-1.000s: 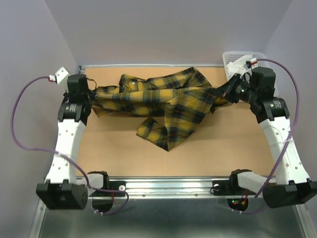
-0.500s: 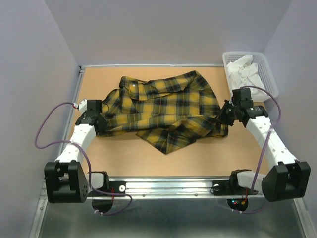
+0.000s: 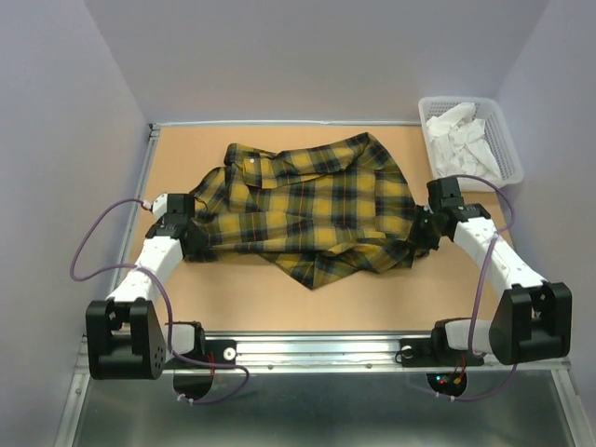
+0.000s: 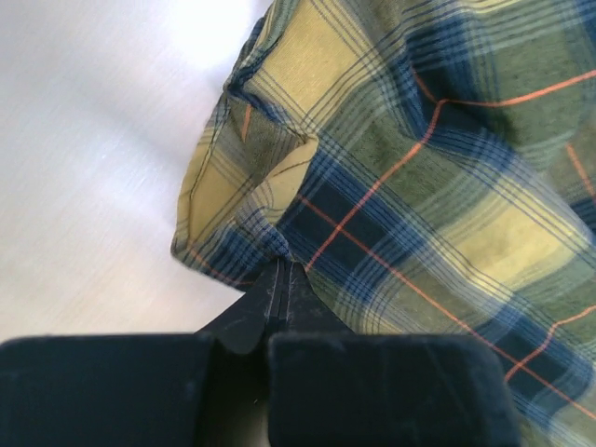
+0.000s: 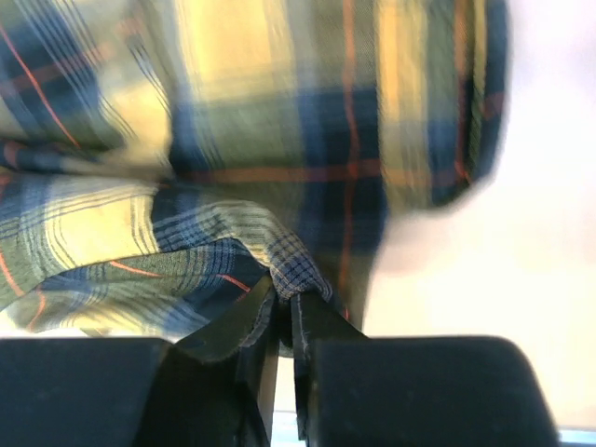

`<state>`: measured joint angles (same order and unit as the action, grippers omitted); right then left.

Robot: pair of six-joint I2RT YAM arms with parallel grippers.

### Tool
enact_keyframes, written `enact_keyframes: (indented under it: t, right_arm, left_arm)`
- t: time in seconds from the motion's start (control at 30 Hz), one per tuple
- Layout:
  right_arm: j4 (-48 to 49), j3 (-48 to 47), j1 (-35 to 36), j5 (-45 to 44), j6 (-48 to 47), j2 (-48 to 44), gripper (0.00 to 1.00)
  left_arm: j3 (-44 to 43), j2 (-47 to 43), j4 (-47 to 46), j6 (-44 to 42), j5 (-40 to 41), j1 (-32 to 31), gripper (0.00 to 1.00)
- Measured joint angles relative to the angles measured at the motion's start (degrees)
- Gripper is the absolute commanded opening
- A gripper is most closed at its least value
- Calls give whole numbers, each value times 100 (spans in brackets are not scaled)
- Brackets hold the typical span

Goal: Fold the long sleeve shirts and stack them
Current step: Flatten the shirt out

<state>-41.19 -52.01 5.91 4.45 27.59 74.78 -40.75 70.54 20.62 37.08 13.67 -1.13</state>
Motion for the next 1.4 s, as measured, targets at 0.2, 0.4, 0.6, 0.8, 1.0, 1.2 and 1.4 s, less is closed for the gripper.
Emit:
enact_keyframes:
  t: [0.2, 0.4, 0.6, 0.8, 1.0, 1.2, 1.4]
  right_arm:
    - [-516, 0, -2, -402, -238, -990, 64]
    - [-660, -664, 192, -13, -713, -1217, 70]
    - [-376, -898, 2094, 33, -754, -1147, 70]
    - [229, -896, 4096, -323, -507, -323, 70]
    - [896, -901, 5348, -710, -490, 1060, 70]
    - [1307, -981, 5453, -1250, -525, 1952, 70]
    - [1668, -1394, 5445, -1543, -721, 2616, 70]
  left_arm:
    - [-87, -1012, 289, -81, 96, 0, 27]
    - [-584, -1272, 271, -396, 227, 0, 82]
    - [-675, -1211, -118, -713, 96, 0, 94]
    - [-525, -1049, -575, -883, 15, 0, 94]
    - [-319, -522, -922, -964, -39, 0, 94]
    - [-229, -433, -960, -999, -55, 0, 94]
    - [-216, -597, -1062, -1003, 44, 0, 94]
